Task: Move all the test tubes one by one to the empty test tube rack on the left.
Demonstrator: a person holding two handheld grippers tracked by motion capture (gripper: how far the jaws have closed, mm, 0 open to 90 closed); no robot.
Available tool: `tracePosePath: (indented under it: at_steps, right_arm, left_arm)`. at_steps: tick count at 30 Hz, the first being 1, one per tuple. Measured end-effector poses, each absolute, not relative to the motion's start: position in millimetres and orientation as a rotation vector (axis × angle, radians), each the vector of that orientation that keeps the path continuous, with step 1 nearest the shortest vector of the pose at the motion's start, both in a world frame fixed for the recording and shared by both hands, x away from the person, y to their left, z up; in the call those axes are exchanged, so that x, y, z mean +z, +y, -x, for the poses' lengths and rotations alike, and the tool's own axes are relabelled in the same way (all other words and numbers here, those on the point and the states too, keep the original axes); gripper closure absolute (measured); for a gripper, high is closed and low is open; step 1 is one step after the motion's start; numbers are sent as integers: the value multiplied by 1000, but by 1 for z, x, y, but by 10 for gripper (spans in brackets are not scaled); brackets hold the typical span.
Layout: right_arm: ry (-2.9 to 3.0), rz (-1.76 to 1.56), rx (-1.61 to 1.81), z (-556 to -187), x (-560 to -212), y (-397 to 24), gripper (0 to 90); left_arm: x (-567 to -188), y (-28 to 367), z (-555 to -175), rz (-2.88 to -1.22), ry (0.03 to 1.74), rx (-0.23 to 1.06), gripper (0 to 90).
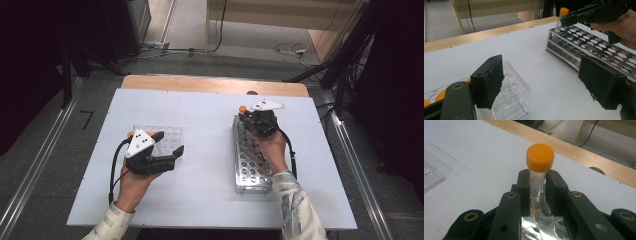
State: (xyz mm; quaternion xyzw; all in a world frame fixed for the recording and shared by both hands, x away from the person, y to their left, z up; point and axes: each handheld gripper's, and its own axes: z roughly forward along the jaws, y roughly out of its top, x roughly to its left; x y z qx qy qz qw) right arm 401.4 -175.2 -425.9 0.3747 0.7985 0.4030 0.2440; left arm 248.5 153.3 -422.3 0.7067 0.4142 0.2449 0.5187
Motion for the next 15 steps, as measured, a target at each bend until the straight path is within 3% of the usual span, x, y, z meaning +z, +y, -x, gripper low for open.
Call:
tracePosePath:
  at_steps: [15]
  right_arm:
    - [2212,-1055,1076,-404,-424,-175,724]
  left_arm:
    - [-423,151,-248,-1701,992,589,204]
